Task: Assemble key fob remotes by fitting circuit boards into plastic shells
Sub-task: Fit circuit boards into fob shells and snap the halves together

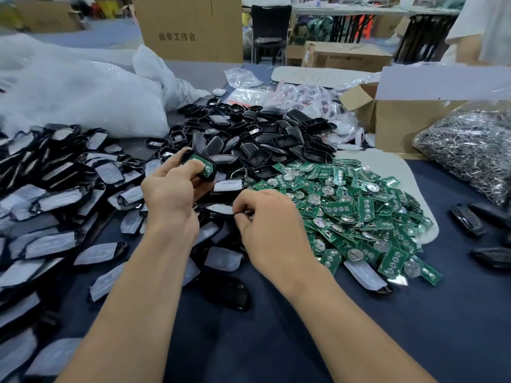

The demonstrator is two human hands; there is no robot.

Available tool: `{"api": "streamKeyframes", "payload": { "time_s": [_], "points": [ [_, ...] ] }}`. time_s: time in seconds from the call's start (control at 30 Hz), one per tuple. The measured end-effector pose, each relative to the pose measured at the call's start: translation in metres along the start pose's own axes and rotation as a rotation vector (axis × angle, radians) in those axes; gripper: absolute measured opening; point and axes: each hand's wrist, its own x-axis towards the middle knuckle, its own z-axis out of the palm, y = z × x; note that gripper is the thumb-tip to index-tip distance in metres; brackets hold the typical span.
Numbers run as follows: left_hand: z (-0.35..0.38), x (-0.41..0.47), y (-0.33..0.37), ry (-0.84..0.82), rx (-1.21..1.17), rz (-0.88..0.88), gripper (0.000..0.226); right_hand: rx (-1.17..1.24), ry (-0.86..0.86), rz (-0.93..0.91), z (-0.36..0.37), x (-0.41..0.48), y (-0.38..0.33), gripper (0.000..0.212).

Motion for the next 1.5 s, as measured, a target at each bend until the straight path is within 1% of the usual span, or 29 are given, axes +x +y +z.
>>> {"api": "streamKeyframes", "payload": {
  "time_s": [0.23, 0.3, 0.37, 0.43, 0.47, 0.53, 0.57, 0.63, 0.73, 0.77, 0.87, 0.93, 1.0, 1.03, 1.1, 1.13, 1.2, 1.33, 1.43, 1.5],
  "points": [
    [0.000, 0.000, -0.003, -0.059, 0.045, 0.001, 0.025, 0.253, 0.148, 0.103, -0.023, -0.021, 0.006, 0.014],
    [0.003, -0.003, -0.004, -0.107, 0.086, 0.001, 0.025, 0.381, 0.187, 0.193, -0.036, -0.031, 0.017, 0.018],
    [0.009, -0.008, -0.006, -0.156, 0.156, 0.025, 0.028, 0.621, 0.197, 0.343, -0.052, -0.040, 0.030, 0.026],
    [0.016, -0.018, -0.012, -0.230, 0.304, 0.130, 0.034, 0.906, 0.211, 0.466, -0.066, -0.045, 0.042, 0.034],
    [0.020, -0.025, -0.017, -0.284, 0.434, 0.216, 0.038, 1.011, 0.216, 0.505, -0.071, -0.046, 0.047, 0.033],
    [0.027, -0.040, -0.030, -0.387, 0.675, 0.343, 0.043, 1.107, 0.228, 0.543, -0.077, -0.042, 0.053, 0.026],
    [0.030, -0.048, -0.037, -0.415, 0.727, 0.348, 0.043, 1.106, 0.239, 0.544, -0.077, -0.040, 0.055, 0.024],
    [0.033, -0.059, -0.048, -0.455, 0.733, 0.259, 0.035, 1.046, 0.262, 0.523, -0.077, -0.034, 0.059, 0.022],
    [0.035, -0.063, -0.053, -0.561, 0.605, 0.024, 0.011, 0.955, 0.272, 0.474, -0.081, -0.032, 0.064, 0.021],
    [0.035, -0.063, -0.051, -0.573, 0.554, -0.026, 0.008, 0.927, 0.269, 0.460, -0.082, -0.032, 0.065, 0.022],
    [0.034, -0.062, -0.047, -0.598, 0.474, -0.127, 0.013, 0.887, 0.254, 0.418, -0.085, -0.032, 0.068, 0.025],
    [0.033, -0.062, -0.045, -0.626, 0.440, -0.158, 0.009, 0.899, 0.248, 0.402, -0.085, -0.031, 0.069, 0.025],
    [0.033, -0.062, -0.044, -0.646, 0.439, -0.178, 0.011, 0.907, 0.243, 0.393, -0.085, -0.032, 0.070, 0.023],
    [0.033, -0.062, -0.043, -0.654, 0.443, -0.190, 0.014, 0.915, 0.237, 0.387, -0.086, -0.032, 0.070, 0.022],
    [0.032, -0.062, -0.041, -0.642, 0.455, -0.220, 0.027, 0.940, 0.218, 0.381, -0.087, -0.032, 0.070, 0.020],
    [0.032, -0.062, -0.040, -0.641, 0.469, -0.229, 0.027, 0.959, 0.208, 0.384, -0.087, -0.032, 0.070, 0.020],
    [0.033, -0.064, -0.037, -0.665, 0.481, -0.237, 0.017, 1.012, 0.200, 0.397, -0.087, -0.031, 0.070, 0.021],
    [0.033, -0.068, -0.031, -0.651, 0.345, -0.360, 0.019, 1.064, 0.225, 0.407, -0.088, -0.030, 0.073, 0.021],
    [0.032, -0.067, -0.030, -0.636, 0.306, -0.396, 0.018, 1.010, 0.235, 0.385, -0.088, -0.030, 0.074, 0.018],
    [0.032, -0.068, -0.031, -0.649, 0.334, -0.369, 0.019, 0.937, 0.262, 0.376, -0.088, -0.029, 0.075, 0.020]
  ]
}}
